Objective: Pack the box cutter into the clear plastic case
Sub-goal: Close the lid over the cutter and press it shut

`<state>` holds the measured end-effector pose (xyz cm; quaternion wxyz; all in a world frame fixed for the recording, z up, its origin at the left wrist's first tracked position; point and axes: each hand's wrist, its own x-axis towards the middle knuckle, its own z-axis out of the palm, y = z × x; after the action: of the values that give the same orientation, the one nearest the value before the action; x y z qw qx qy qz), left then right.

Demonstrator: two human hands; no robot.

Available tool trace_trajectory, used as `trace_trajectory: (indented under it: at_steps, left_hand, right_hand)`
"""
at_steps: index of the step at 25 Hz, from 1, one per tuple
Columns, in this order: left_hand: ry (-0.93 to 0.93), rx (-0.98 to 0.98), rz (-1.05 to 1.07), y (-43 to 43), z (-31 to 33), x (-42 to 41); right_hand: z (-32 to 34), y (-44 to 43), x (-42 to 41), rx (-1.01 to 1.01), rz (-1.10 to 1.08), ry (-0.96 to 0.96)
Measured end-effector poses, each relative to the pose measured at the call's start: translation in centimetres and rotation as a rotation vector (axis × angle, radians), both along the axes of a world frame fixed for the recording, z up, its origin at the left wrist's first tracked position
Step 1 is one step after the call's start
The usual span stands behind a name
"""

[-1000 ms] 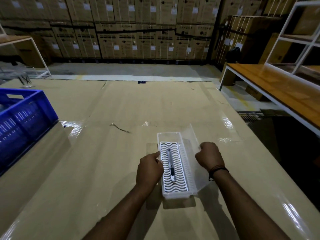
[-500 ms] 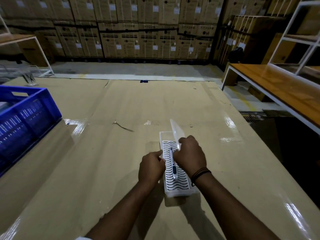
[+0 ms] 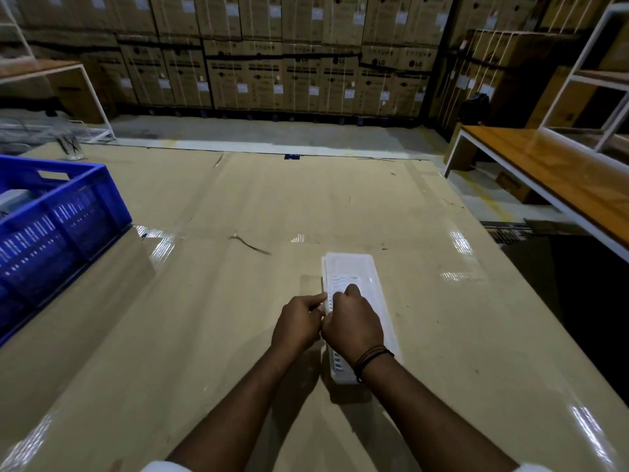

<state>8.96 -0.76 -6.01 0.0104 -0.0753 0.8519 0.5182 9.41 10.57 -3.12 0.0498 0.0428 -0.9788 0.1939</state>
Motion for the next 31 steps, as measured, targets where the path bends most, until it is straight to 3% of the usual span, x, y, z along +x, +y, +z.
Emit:
trace_trajectory:
  at_steps: [5,8,12,15,17,21,31]
  left_hand:
    - [0.031,0.045,0.029,0.3,-0.1,-0.3]
    - [-0.013,0.198,0.026,0.3,-0.1,0.2]
    - [0.001,0.231,-0.009,0.1,-0.4,1.9]
    - [0.002,0.235,0.003,0.6,-0.8,2.8]
    - [0.005,0.212,0.016,0.9,-0.5,3.2]
    - [0.015,0.186,0.04,1.4,-0.1,3.6]
    - [-0.02,0.29,0.089,1.5,-0.6,3.5]
  right_hand:
    - [-0.4,0.6,-0.2,-0.073,0.061,-0.061]
    - [-0.2,1.9,-0.2,-0.222,0.094,-0.074]
    - [-1.2,5.6,0.8,-0.146,-0.163,0.111]
    - [-2.9,7.5,1.5,-0.235,-0.318,-0.076]
    - [-3.7,7.7,1.5,-0.339,-0.297,-0.12]
    - [-4.0,7.3,1.4,-0.416,-0.27,-0.021]
    - [-4.7,6.7,1.2,-0.394,-0.25,-0.039]
